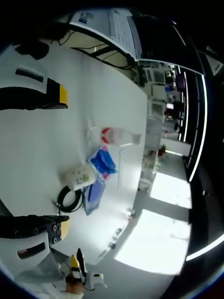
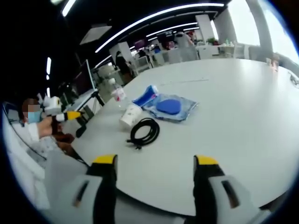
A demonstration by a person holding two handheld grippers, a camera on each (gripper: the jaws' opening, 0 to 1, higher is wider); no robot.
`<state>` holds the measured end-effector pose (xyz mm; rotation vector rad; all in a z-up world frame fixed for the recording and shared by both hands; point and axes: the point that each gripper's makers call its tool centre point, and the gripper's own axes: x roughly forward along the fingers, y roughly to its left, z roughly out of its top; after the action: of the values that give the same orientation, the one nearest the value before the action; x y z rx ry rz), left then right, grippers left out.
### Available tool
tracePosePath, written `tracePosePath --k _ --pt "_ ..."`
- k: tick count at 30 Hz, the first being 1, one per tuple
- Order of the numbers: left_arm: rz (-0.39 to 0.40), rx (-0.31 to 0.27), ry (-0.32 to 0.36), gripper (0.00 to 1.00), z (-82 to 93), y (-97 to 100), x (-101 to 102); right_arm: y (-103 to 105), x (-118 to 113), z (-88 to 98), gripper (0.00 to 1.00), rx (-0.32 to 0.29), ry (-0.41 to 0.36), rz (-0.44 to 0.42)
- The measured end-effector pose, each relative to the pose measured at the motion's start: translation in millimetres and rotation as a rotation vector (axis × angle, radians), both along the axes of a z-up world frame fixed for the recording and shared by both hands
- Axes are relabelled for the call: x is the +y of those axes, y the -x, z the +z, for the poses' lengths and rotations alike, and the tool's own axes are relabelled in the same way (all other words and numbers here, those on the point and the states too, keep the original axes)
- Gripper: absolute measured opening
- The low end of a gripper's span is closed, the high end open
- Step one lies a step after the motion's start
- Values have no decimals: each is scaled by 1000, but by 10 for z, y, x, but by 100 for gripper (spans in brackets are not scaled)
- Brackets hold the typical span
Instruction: Arrange the tabletop items into an orderly group along one side of the table until the central work area is clear of visible clutter.
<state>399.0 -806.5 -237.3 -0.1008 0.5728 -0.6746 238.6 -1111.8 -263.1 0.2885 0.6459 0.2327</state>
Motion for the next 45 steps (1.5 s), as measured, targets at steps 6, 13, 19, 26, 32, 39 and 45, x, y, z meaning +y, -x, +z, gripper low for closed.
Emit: tracePosePath --k 6,13,19,26,32,39,45 --pt "-11 1 9 91 4 38 -3 -32 46 25 64 6 23 26" --pt "-24 3 16 91 19 146 -9 -321 67 97 63 -13 61 104" --pt "-21 -1 25 91 49 258 13 -627 204 188 63 -44 84 183" --pt "-2 -7 26 91 66 355 80 -919 470 231 62 -73 94 286" --pt "19 -9 17 91 72 407 185 -1133 641 222 62 -81 96 357" --pt "55 -3 17 91 68 407 301 -1280 762 246 62 -94 93 401" --pt "56 -3 18 91 84 415 301 -1305 813 197 62 -87 94 425"
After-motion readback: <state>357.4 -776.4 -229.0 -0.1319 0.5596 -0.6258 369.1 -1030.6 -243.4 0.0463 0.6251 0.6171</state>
